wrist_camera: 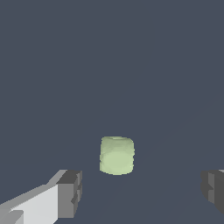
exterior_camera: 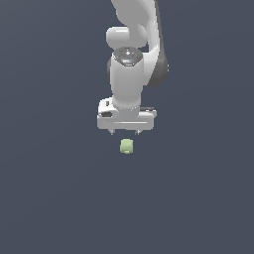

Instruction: Pick up the object and move it to a goal position.

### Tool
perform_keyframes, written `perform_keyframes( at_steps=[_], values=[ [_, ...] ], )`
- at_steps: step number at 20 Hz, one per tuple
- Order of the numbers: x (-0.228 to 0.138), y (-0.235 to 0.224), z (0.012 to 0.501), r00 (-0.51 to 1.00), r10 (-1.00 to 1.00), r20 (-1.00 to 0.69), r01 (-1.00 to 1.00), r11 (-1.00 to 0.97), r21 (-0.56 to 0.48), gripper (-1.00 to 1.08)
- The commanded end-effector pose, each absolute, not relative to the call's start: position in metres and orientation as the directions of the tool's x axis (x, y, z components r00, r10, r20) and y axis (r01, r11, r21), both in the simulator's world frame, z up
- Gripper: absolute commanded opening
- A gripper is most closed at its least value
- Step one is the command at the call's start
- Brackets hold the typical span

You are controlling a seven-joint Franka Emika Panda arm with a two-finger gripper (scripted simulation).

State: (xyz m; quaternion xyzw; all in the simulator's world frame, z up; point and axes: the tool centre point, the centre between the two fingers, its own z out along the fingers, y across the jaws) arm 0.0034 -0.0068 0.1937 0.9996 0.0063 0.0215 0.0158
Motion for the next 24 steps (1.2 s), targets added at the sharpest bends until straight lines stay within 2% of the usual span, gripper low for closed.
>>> perform_keyframes(
  at_steps=[1,8,18,24],
  values=[
    [0.003,-0.008,0.194,0.999,0.013,0.042,0.011,-0.999,0.035,1.0],
    [0.0,-0.006,0.18,0.999,0.005,0.037,0.004,-1.0,0.028,1.0],
    [-0.02,-0.002,0.113,0.999,-0.041,0.01,-0.041,-0.999,0.005,1.0],
    [-0.028,-0.001,0.092,0.998,-0.056,0.001,-0.056,-0.998,0.0,1.0]
  ],
)
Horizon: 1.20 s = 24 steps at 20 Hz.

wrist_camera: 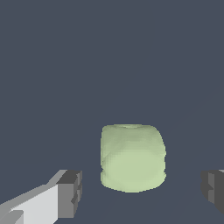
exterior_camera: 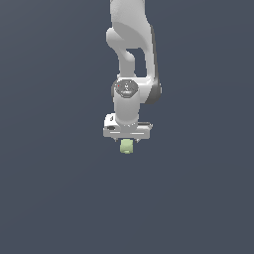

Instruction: Pick up the object and move it to a goal position.

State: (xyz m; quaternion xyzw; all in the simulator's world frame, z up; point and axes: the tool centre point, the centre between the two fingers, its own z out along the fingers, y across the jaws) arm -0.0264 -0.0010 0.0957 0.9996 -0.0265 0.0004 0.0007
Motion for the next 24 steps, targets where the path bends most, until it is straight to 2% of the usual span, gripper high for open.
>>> perform_keyframes(
  at_steps=[1,7,21,22,24],
  values=[
    [-0.028,-0.001,0.091,0.998,-0.057,0.0,-0.057,-0.998,0.0,1.0],
    [-0.028,-0.001,0.087,0.998,-0.056,-0.001,-0.056,-0.998,0.001,1.0],
    [-0.029,-0.001,0.041,0.998,-0.057,0.0,-0.057,-0.998,0.0,1.0],
    [-0.029,-0.001,0.041,0.998,-0.057,0.0,-0.057,-0.998,0.0,-1.0],
    [-0.029,-0.001,0.041,0.998,-0.057,0.0,-0.057,-0.998,0.0,-1.0]
  ],
)
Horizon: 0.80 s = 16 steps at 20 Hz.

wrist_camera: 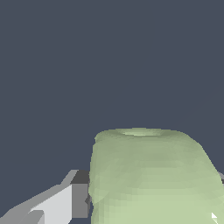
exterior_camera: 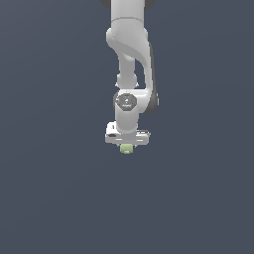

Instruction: Pick up the object and move it to a goal position.

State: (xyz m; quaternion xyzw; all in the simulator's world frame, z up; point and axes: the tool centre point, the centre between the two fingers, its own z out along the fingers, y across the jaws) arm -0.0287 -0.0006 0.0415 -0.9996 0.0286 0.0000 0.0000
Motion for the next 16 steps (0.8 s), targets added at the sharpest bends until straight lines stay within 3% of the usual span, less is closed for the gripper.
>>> perform_keyframes(
  at_steps=[1,16],
  values=[
    [-0.029,-0.001,0.041,0.998,-0.057,0.0,-0.057,-0.998,0.0,-1.0],
    [-0.017,-0.019,0.055,0.998,-0.057,0.0,-0.057,-0.998,0.0,-1.0]
  ],
)
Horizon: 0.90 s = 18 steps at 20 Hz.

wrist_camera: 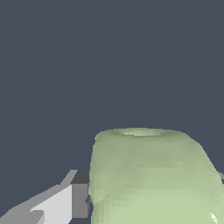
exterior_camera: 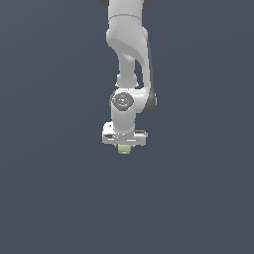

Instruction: Pick up the object and move it to a goal position.

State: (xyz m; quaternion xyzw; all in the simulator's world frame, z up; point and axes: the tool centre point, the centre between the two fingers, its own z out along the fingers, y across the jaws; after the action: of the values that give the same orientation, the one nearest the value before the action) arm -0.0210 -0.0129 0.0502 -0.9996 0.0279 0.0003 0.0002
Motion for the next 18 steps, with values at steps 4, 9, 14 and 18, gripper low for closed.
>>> perform_keyframes(
  at_steps=[4,9,14,18],
  values=[
    [-0.004,-0.041,0.07,0.998,-0.057,0.0,-0.057,-0.998,0.0,-1.0],
    [0.017,-0.074,0.093,0.998,-0.057,0.0,-0.057,-0.998,0.0,-1.0],
    [0.04,-0.11,0.118,0.998,-0.057,0.0,-0.057,-0.998,0.0,-1.0],
    [0.053,-0.13,0.132,0.998,-0.057,0.0,-0.057,-0.998,0.0,-1.0]
  ],
)
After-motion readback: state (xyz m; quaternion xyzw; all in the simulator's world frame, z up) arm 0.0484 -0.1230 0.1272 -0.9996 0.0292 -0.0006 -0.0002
